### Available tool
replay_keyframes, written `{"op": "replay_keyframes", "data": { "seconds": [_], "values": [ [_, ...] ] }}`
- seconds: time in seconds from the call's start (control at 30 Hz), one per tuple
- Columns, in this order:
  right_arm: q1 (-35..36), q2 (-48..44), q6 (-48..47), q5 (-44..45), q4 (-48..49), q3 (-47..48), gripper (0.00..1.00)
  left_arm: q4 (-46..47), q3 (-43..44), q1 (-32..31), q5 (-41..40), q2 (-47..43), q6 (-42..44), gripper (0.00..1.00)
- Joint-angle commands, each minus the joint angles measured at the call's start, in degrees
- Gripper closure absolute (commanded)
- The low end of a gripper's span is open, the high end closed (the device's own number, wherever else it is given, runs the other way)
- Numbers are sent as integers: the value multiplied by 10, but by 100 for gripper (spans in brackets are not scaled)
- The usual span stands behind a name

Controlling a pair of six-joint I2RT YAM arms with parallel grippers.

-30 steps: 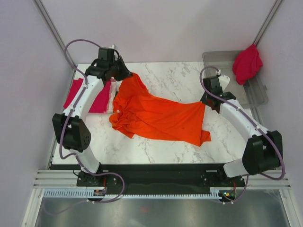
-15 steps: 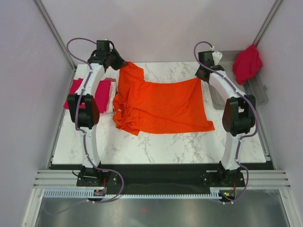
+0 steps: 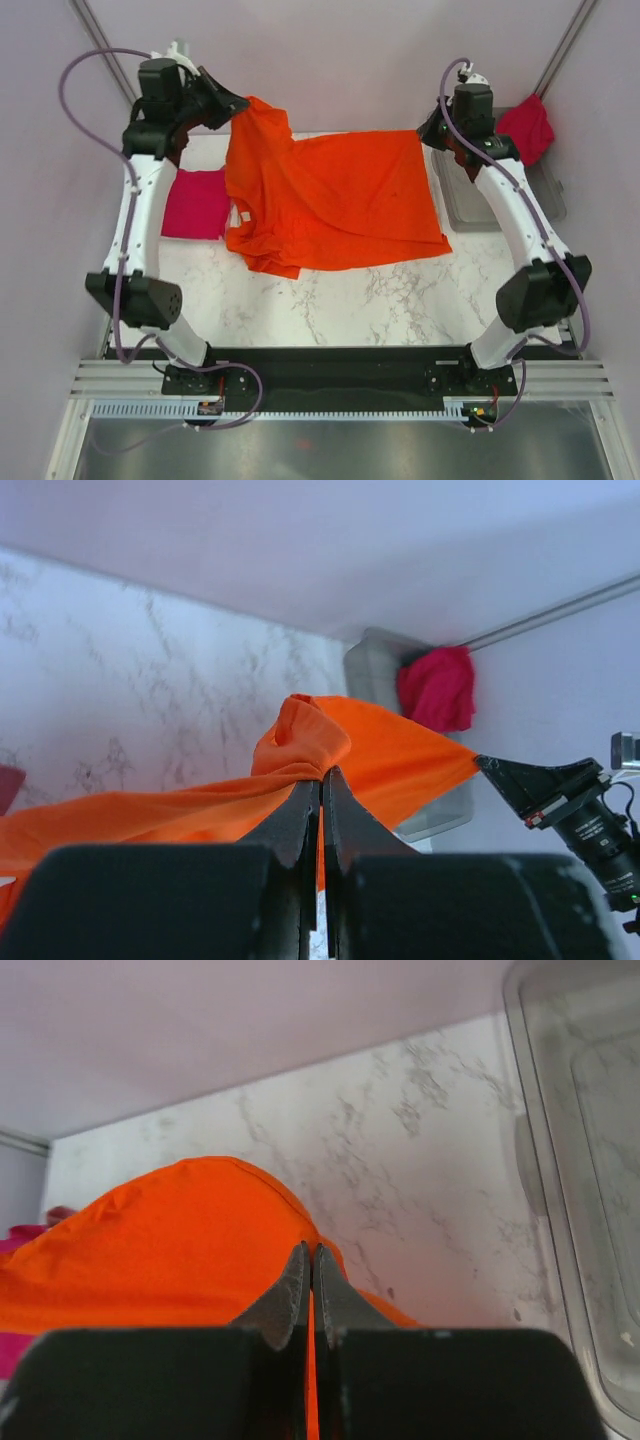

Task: Fold and stack the t-shirts
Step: Flatten the tshirt out

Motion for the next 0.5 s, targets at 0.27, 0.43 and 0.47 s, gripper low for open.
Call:
{"op": "replay_keyframes", "data": {
  "seconds": [0.27, 0.43, 0.47],
  "values": [
    [0, -276, -16, -158, -21, -13, 100, -87, 68, 7, -32, -292, 45, 98],
    [0, -403, -18, -170, -47, -60, 100, -89, 24, 7, -27, -389, 38, 98],
    [0, -417, -21, -169, -54, -59, 100, -89, 25, 7, -23, -406, 35, 98]
  ]
}}
